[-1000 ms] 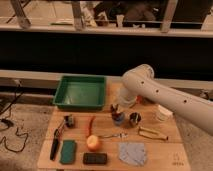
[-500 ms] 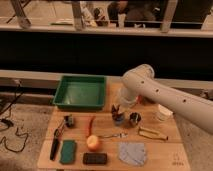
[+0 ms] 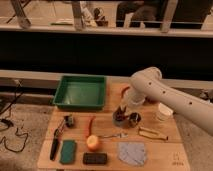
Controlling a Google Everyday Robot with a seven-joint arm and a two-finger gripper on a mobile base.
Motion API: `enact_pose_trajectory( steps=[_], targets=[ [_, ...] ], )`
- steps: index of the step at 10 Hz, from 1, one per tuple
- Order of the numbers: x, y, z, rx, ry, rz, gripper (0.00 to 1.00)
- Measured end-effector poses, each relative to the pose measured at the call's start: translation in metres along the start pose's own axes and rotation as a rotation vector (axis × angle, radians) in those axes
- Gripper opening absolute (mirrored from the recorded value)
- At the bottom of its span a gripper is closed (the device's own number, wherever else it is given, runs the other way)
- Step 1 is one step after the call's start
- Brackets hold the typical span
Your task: Place grapes in plastic cup
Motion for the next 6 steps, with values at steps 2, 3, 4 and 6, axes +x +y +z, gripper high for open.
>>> enact_pose_trajectory(
  steps=[2,3,4,6],
  targets=[
    [-0.002,0.0,0.005,-0.011,-0.025,-0.022,0.0],
    [-0.006,-0.002,0.006,-0.014,-0.033,-0.034,0.0],
    [-0.019,-0.007,0.009,-0.019,-0.046,-0.058,0.0],
    [-0.042,-0.014,0.011,-0.025,-0.06,-0.094,0.0]
  ],
)
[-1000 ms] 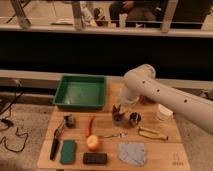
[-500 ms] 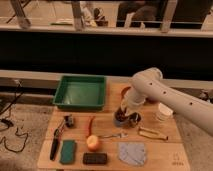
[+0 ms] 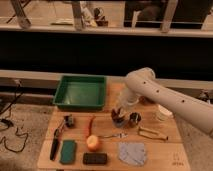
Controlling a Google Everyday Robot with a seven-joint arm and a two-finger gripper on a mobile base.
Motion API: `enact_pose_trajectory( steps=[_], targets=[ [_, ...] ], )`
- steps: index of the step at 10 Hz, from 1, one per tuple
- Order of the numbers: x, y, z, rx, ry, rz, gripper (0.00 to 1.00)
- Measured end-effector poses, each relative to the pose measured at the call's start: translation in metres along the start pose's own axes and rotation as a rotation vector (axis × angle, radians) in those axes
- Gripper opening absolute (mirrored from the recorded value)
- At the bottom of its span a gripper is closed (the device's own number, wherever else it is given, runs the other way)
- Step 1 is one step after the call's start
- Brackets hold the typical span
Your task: Place grapes in plastic cup
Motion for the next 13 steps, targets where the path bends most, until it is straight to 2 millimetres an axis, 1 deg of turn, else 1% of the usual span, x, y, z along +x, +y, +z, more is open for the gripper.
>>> enact_pose_trajectory(
  steps=[2,4,13],
  targets=[
    [-0.013,-0.002,0.002,-0.009,-0.002,-0.022,0.0],
    [-0.014,-0.002,0.002,-0.017,0.01,-0.024,0.0],
    [0.008,0.003,-0.011,-0.015,0.065,-0.002,0.0]
  ],
)
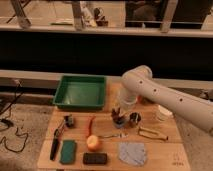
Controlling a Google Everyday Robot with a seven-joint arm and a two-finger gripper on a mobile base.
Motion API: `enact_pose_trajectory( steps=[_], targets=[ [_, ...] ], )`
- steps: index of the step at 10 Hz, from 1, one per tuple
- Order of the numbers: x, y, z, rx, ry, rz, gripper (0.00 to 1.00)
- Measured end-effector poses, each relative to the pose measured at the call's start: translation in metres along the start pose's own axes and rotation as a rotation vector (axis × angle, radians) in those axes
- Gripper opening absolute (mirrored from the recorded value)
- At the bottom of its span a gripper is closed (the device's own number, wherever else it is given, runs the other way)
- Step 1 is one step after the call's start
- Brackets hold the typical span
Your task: Place grapes in plastic cup
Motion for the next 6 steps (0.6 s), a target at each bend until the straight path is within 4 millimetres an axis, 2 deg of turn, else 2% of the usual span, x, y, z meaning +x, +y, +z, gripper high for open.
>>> enact_pose_trajectory(
  steps=[4,6],
  targets=[
    [0.0052,0.0029,-0.0016,0.001,0.01,0.008,0.0],
    [0.0047,0.0023,-0.0015,0.001,0.01,0.007,0.1]
  ],
)
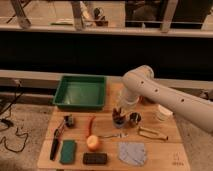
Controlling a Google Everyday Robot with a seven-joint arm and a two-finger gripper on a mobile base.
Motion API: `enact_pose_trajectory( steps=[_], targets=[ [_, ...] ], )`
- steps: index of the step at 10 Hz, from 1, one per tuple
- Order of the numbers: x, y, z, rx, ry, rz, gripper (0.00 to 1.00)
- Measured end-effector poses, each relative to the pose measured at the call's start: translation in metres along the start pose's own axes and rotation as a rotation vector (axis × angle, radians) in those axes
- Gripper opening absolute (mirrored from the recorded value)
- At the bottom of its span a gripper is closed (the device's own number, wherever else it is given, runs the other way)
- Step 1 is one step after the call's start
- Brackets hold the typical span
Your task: Place grapes in plastic cup
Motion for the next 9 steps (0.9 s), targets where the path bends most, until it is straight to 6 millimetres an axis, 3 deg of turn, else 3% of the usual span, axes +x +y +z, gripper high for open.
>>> enact_pose_trajectory(
  steps=[6,7,9],
  targets=[
    [-0.0004,-0.0002,0.0003,0.0,0.0,-0.001,0.72],
    [-0.0003,-0.0002,0.0003,0.0,0.0,-0.001,0.78],
    [-0.0003,-0.0002,0.0002,0.0,0.0,-0.001,0.8]
  ],
)
